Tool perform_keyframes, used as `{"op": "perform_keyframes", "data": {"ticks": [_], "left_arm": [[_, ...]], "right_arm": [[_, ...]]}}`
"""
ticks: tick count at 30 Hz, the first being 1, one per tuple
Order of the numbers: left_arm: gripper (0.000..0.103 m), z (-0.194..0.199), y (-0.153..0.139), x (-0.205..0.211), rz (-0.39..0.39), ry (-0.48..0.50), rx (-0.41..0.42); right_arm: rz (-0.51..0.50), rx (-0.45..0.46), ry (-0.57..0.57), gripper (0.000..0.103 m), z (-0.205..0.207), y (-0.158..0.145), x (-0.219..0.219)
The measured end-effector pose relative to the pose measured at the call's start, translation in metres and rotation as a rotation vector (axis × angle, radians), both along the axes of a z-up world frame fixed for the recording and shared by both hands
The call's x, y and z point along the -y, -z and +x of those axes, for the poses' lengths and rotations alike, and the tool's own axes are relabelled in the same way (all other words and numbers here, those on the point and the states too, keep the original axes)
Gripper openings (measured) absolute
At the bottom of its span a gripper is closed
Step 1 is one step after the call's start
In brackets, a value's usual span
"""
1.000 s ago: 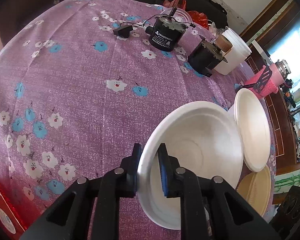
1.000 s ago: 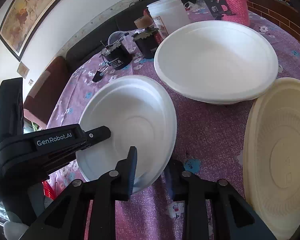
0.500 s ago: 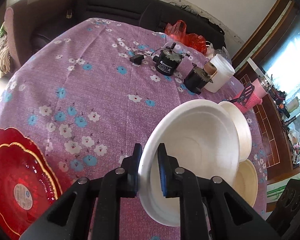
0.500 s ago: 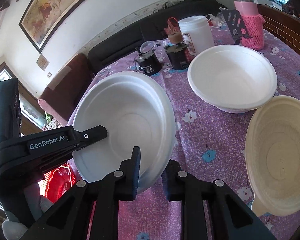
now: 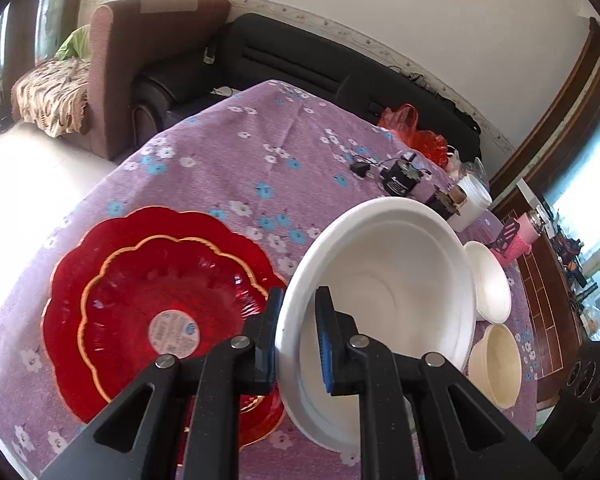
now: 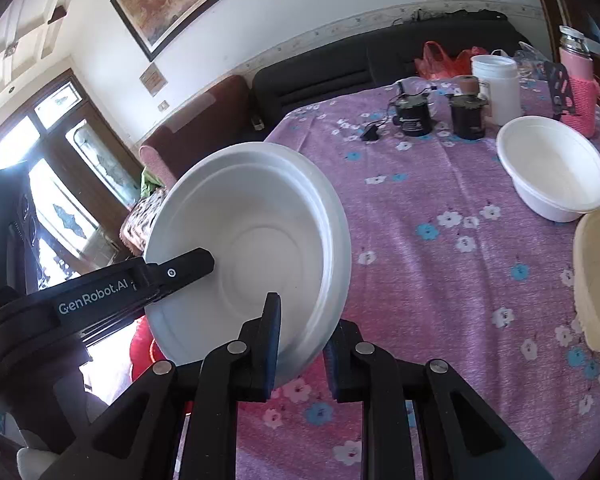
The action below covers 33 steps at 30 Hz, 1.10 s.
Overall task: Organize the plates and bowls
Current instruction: 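Lower the white bowl onto the stacked red plates and open the left tool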
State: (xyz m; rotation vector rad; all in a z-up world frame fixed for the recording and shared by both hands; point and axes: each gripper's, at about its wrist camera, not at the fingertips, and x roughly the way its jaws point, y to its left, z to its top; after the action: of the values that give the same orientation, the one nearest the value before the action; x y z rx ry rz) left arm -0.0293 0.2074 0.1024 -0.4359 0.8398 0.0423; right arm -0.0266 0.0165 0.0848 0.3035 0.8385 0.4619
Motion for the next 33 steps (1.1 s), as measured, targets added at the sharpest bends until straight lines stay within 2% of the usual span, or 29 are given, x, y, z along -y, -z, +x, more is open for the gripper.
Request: {"op": "perform_keyframes", "data": {"ticks": [6,10,19,25,27,33], "left_arm": [[0.015,-0.023,0.018,-0.045,0.008,-0.118,-0.020],[0.015,-0.026,0.037,-0.069,-0.017,-0.168,-0.061],[0.015,-0.020,0.063,-0.093,-0.038,-0.185,-0.115],[0.016,-0.022,0.067,-0.100,-0.053,-0.198,-0.117],[0.020,-0.024,0.066,-0.102,-0.049,-0.205,-0.115],[0.044,-0.031,0.056,-0.106,-0.039,-0.206,-0.091]], "right_arm": [[-0.061,-0.007,-0.109,0.021,-0.008,0.009,-0.055],[-0.108,-0.034,-0.162,0.022,-0.006,0.022,-0.086],[-0.162,-0.110,-0.198,0.022,0.008,0.051,-0.118],[-0.189,-0.118,-0.208,0.021,0.013,0.053,-0.128],[-0.194,-0.119,-0.213,0.021,0.013,0.053,-0.131],[-0.231,-0.121,-0.224,0.020,0.013,0.057,-0.141]]}}
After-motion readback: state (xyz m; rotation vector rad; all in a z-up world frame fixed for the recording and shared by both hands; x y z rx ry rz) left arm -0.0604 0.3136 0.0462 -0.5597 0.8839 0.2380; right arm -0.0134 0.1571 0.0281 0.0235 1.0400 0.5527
